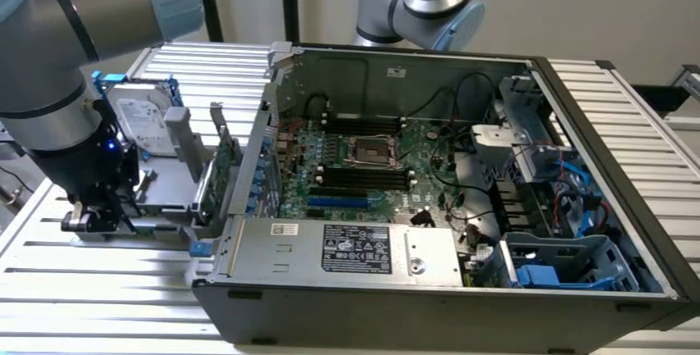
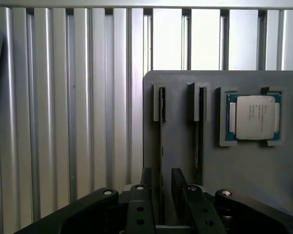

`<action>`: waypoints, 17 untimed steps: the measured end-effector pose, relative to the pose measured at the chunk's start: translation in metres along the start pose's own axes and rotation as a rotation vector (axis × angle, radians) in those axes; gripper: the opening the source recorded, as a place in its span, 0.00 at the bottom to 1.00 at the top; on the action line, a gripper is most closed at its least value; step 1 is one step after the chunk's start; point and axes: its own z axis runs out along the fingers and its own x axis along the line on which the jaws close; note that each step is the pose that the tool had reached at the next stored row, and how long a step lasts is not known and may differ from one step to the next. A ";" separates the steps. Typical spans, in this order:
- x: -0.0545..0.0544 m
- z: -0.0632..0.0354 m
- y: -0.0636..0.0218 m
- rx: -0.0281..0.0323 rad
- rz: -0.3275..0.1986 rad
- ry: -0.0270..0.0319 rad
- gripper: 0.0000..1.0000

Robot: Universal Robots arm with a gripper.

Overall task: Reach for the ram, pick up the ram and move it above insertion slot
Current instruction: 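Pick up the ram and move it above insertion slot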

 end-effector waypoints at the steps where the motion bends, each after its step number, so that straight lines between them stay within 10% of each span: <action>1: 0.000 0.0019 -0.0001 -0.0001 -0.001 -0.0006 0.31; 17: 0.000 0.0171 0.0003 -0.0004 -0.018 -0.0117 0.31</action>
